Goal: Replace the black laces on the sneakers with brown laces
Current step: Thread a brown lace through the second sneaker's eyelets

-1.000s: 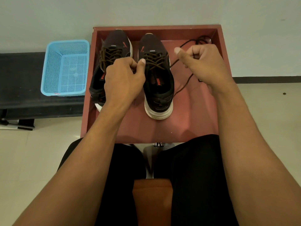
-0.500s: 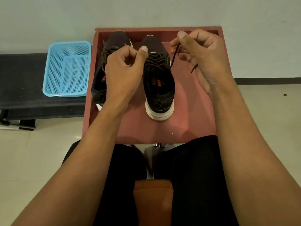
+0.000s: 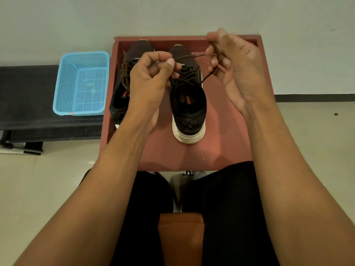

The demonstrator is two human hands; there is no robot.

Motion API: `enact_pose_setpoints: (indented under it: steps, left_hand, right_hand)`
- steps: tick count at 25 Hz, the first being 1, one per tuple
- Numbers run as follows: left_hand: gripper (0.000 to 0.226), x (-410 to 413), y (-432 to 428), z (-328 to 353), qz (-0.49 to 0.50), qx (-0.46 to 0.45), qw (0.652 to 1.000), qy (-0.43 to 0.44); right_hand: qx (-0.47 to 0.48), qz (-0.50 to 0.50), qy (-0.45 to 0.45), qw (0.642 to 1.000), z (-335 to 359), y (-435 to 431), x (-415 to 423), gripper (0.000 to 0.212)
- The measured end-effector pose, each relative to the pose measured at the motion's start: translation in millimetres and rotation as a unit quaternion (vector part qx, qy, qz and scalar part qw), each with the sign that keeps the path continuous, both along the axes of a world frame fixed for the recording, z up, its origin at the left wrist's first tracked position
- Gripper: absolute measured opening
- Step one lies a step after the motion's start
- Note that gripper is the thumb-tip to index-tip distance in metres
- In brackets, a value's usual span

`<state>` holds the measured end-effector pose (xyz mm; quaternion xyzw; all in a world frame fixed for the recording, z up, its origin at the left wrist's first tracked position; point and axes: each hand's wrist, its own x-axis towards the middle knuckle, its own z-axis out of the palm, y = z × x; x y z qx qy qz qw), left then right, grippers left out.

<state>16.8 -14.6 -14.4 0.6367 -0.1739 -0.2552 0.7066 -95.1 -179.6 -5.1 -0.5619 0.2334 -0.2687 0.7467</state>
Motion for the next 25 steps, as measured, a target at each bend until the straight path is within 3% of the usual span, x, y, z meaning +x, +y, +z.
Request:
enact_pose_setpoints:
  steps: [6,8,11,13,18,20,25]
  left_hand:
    - [0.027,0.0,-1.3,0.6,0.003,-0.001,0.999,-0.035]
    - [0.023,-0.7,-1.4,2.9,0.013,0.020,0.994,-0.110]
    - [0.016,-3.7,-2.7,5.6,0.032,0.095,0.952,-0.288]
    - [0.015,-2.8,-3.8,4.2,0.045,0.129,0.932,-0.337]
    - [0.024,-3.0,-1.9,1.1,-0.024,0.157,0.960,-0.230]
    - [0.023,-3.1,-0.8,-0.9,-0.031,0.197,0.951,-0.238]
    - [0.009,-0.6,0.4,-1.6,-0.054,0.197,0.947,-0.248]
  right_hand:
    - [-0.119,0.017,0.118,0.986,-8.2,5.4,9.0,0.019]
    - [-0.148,0.073,0.135,0.977,-7.1,9.3,9.7,0.021]
    - [-0.209,0.178,0.132,0.953,-2.4,17.8,11.1,0.024]
    - [-0.236,0.207,0.133,0.940,0.5,21.2,11.7,0.019]
    - [-0.247,0.148,0.134,0.948,-0.5,18.5,12.2,0.017]
    - [-0.240,0.116,0.133,0.955,-3.0,17.2,12.8,0.014]
    - [-0.229,0.079,0.134,0.961,-8.0,13.4,14.3,0.016]
